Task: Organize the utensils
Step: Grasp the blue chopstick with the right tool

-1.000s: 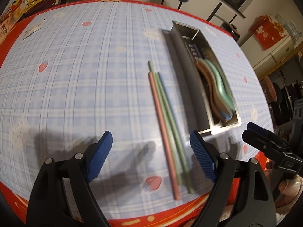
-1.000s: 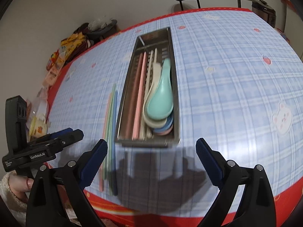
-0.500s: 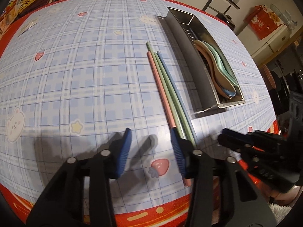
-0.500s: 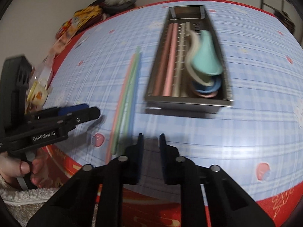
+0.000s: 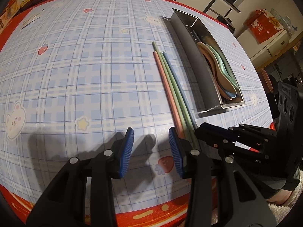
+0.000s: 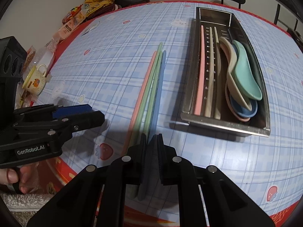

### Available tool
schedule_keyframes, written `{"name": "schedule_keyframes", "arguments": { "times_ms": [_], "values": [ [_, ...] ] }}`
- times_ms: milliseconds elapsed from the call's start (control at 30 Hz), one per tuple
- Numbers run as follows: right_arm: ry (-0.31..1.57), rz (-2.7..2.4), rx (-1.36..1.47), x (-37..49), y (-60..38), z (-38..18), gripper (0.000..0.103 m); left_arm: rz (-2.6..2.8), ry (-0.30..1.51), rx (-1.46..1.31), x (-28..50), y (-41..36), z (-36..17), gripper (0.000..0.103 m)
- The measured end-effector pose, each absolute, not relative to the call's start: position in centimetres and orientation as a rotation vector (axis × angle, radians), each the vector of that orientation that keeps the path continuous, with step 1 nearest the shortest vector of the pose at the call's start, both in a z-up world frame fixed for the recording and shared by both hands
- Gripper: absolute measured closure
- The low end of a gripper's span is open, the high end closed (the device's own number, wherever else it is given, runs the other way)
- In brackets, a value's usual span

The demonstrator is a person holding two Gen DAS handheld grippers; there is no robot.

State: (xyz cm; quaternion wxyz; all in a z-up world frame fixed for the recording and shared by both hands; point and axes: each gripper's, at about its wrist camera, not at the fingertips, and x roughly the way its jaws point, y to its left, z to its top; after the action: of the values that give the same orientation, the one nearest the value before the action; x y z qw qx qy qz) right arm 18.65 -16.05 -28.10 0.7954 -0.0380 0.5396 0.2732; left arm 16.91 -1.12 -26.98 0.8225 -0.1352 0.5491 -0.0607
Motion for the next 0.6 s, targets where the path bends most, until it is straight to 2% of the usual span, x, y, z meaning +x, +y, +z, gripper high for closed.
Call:
{"name": "schedule_keyframes", "arguments": {
  "times_ms": [233, 300, 433, 600],
  "values": [
    [1.145, 0.562, -0.133, 19.0, -15.5, -28.1, 0.091, -0.147, 1.168, -0.289, 17.2, -1.5, -27.1, 0.063],
    [1.15, 0.571, -0.14, 18.9, -15.5, -28.1, 0.097, -0.153, 1.166, -0.288, 17.3, -1.7, -27.1, 0.063],
    [1.15, 0.568, -0.17, 18.2, -15.8, -28.0, 0.098, -0.166, 1.162, -0.294, 17.7, -1.9, -27.2, 0.063],
    [1.176, 0.537, -0.102, 17.8, -17.5, -28.1, 0.098, -0.196, 1.159, -0.27, 18.4, -3.0, -27.3, 0.067]
  ]
}}
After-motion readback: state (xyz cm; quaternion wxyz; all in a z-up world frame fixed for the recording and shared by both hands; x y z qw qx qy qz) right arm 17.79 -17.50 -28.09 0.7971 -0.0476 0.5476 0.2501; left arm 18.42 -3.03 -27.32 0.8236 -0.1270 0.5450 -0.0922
